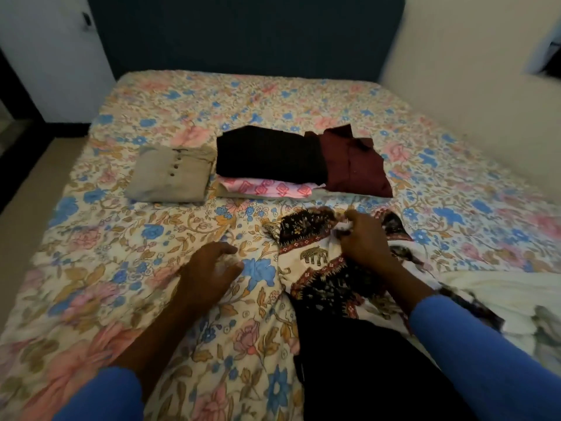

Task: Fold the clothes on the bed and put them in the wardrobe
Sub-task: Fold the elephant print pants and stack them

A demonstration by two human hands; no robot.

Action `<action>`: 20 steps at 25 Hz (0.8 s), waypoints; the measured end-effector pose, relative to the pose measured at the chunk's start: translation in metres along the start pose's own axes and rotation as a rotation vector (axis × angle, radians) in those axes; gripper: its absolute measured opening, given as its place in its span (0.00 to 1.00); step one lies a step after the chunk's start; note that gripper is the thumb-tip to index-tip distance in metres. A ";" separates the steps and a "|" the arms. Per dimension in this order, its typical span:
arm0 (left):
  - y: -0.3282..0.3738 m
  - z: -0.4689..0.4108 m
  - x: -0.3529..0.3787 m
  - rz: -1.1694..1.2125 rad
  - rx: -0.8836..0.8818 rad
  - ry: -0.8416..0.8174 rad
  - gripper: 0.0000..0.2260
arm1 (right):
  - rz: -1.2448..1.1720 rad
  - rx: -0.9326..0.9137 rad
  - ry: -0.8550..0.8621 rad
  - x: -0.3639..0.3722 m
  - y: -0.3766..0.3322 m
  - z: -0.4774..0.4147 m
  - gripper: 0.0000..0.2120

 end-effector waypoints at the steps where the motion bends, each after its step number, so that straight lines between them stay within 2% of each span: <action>1: 0.001 0.014 0.001 0.050 -0.033 -0.044 0.17 | -0.109 -0.073 0.087 -0.011 -0.023 0.009 0.12; 2: 0.005 0.030 -0.003 0.145 -0.082 -0.103 0.20 | -0.218 -0.148 0.158 -0.021 -0.053 0.024 0.08; 4: 0.012 0.060 -0.019 0.486 -0.231 -0.150 0.26 | -0.380 -0.290 0.239 -0.033 -0.117 0.054 0.06; 6: 0.022 0.089 -0.045 0.849 -0.339 -0.092 0.29 | -0.448 -0.436 0.216 -0.023 -0.179 0.082 0.11; 7: 0.024 0.099 -0.057 0.955 -0.371 -0.049 0.28 | -0.430 -0.511 0.125 -0.008 -0.206 0.095 0.16; 8: 0.022 0.110 -0.067 1.012 -0.384 -0.005 0.26 | -0.385 -0.591 -0.051 0.016 -0.226 0.107 0.22; 10: 0.001 0.136 -0.078 1.047 -0.380 0.104 0.19 | -0.260 -0.667 -0.496 0.071 -0.243 0.142 0.31; 11: -0.011 0.147 -0.078 1.029 -0.381 0.156 0.15 | -0.224 -0.661 -0.648 0.092 -0.234 0.156 0.32; 12: -0.026 0.158 -0.078 1.000 -0.380 0.205 0.11 | -0.231 -0.639 -0.688 0.104 -0.221 0.164 0.30; 13: -0.039 0.168 -0.078 0.981 -0.379 0.252 0.09 | -0.248 -0.614 -0.618 0.111 -0.205 0.164 0.25; 15: -0.050 0.175 -0.078 0.975 -0.346 0.329 0.09 | -0.250 -0.499 -0.287 0.104 -0.169 0.152 0.14; 17: -0.060 0.173 -0.074 0.996 -0.332 0.378 0.11 | -0.367 -0.317 -0.075 0.092 -0.151 0.132 0.11; 18: -0.064 0.171 -0.074 1.014 -0.337 0.407 0.12 | -0.431 -0.256 -0.069 0.089 -0.153 0.122 0.14; 20: -0.072 0.169 -0.071 1.026 -0.362 0.451 0.13 | -0.388 -0.305 -0.178 0.092 -0.172 0.107 0.22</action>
Point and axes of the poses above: each hand's wrist, its own z-axis away from the middle knuckle, its own x-axis out of the palm, y = z × x, the point moved 4 cm from there along -z, towards the middle knuckle, and after that the axes turned 13 degrees about -y, right-handed, at the moved point
